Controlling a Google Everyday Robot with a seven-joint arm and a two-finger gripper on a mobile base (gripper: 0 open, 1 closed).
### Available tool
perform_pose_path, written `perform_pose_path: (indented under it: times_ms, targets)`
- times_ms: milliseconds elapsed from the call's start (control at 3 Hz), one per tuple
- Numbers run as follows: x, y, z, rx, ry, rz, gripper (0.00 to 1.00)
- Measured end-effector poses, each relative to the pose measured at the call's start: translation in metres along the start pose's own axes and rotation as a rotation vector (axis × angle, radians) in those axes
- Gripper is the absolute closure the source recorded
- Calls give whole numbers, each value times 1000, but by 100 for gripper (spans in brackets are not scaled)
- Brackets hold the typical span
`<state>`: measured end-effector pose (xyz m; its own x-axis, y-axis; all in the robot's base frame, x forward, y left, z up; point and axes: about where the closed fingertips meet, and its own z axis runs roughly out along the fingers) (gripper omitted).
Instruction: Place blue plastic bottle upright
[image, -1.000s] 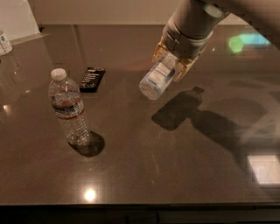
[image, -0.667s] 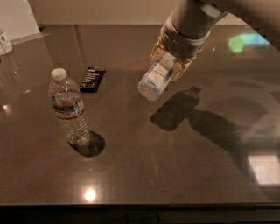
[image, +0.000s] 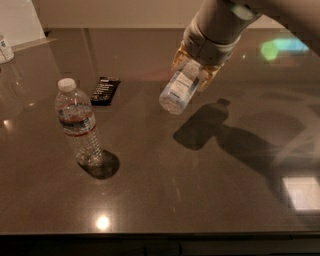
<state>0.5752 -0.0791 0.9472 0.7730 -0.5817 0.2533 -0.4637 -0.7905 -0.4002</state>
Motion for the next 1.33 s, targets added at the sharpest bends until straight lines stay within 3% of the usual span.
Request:
perform_pose_path:
  times_ms: [333,1000,1333]
  targets:
    - [-1,-11,-6,77,23,-113,100]
    - [4,-30,-13,269,121,-396,100]
    - [15,-34,-8,366,183,-489,100]
